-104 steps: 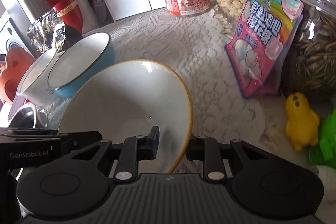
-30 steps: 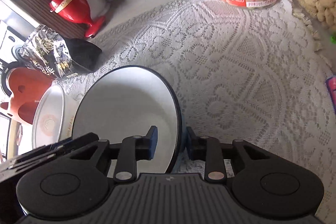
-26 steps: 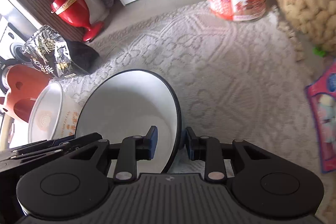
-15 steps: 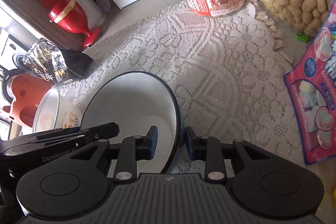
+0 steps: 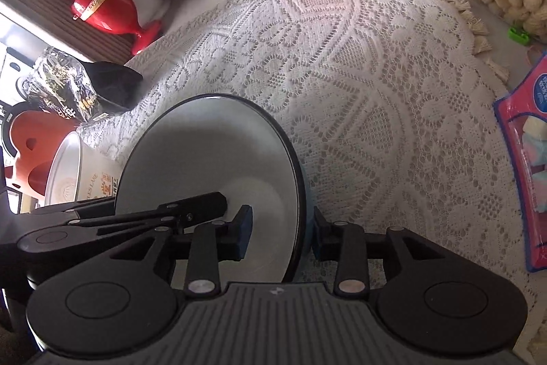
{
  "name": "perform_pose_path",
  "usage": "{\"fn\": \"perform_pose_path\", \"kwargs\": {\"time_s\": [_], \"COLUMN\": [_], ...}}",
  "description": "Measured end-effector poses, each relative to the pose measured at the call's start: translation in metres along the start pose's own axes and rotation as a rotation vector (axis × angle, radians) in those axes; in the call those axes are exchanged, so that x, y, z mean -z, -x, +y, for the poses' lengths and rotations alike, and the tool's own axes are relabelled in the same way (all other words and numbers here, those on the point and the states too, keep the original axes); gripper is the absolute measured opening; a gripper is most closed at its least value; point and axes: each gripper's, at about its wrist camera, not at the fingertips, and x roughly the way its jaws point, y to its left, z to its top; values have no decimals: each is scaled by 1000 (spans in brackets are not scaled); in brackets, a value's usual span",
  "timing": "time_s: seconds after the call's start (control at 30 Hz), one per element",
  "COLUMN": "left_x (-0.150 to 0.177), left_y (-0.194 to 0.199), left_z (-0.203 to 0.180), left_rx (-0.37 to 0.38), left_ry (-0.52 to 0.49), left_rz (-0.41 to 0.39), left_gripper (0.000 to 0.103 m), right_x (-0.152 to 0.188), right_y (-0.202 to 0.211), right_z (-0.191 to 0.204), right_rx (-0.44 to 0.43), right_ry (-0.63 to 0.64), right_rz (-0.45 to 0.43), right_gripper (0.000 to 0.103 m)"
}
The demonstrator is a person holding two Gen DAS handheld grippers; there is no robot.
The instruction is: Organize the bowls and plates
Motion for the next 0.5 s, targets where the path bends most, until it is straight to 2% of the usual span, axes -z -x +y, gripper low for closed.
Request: {"fn": "perform_pose_path", "kwargs": {"time_s": [0.2,0.5], "left_x": [5,34], "left_y": [32,118], "left_z": [-13,-50], "left_rx": [-2,1], "left_ry": [-26,-71], "left_rz": [-42,-155], "left_gripper": [39,39], "right_x": [9,40], "right_y": [28,118], "right_z": [8,36], "right_rx": [15,11], "right_ry": [25,105], "right_rz": [-53,-168], "right_gripper": [35,35]}}
